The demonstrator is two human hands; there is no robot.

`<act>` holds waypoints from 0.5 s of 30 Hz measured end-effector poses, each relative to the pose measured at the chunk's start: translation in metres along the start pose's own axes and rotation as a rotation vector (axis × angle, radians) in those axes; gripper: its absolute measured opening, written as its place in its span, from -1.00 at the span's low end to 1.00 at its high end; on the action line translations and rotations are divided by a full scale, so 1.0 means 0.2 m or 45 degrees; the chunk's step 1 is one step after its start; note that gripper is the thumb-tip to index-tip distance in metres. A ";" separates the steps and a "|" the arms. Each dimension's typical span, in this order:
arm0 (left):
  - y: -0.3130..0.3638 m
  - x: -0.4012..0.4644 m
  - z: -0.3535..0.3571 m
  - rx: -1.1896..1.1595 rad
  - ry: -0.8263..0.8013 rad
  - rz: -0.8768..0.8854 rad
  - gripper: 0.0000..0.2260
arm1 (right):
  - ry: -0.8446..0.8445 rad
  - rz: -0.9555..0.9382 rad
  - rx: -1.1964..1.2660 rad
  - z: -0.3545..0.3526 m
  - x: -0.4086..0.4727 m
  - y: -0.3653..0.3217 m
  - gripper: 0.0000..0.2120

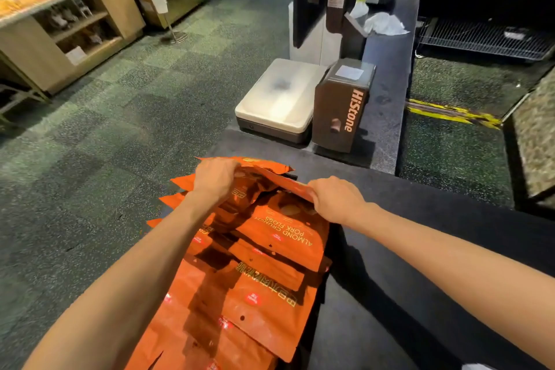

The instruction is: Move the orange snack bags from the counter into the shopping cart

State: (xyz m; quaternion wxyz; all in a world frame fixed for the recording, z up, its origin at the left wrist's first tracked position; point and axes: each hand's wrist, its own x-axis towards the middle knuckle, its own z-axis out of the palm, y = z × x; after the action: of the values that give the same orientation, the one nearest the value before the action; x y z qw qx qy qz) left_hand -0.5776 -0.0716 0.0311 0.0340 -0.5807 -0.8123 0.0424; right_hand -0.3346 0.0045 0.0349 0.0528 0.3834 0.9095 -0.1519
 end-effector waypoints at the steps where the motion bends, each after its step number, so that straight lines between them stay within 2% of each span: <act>1: 0.00 -0.01 -0.04 0.005 0.024 0.006 -0.80 | 0.014 -0.004 -0.016 -0.06 -0.03 -0.01 -0.84; 6: 0.01 -0.14 -0.26 -0.029 0.203 0.012 -0.79 | 0.191 0.011 -0.091 -0.30 -0.23 -0.05 -0.85; 15: 0.15 -0.53 -0.57 -0.337 0.633 0.101 -0.85 | 0.452 0.005 -0.102 -0.45 -0.63 -0.11 -0.80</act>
State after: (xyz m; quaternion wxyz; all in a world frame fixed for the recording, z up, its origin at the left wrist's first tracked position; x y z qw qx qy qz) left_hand -0.5027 -0.1589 0.1407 0.1544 -0.6041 -0.7540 -0.2065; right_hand -0.2608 -0.0679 0.1525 -0.0929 0.4035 0.9091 -0.0454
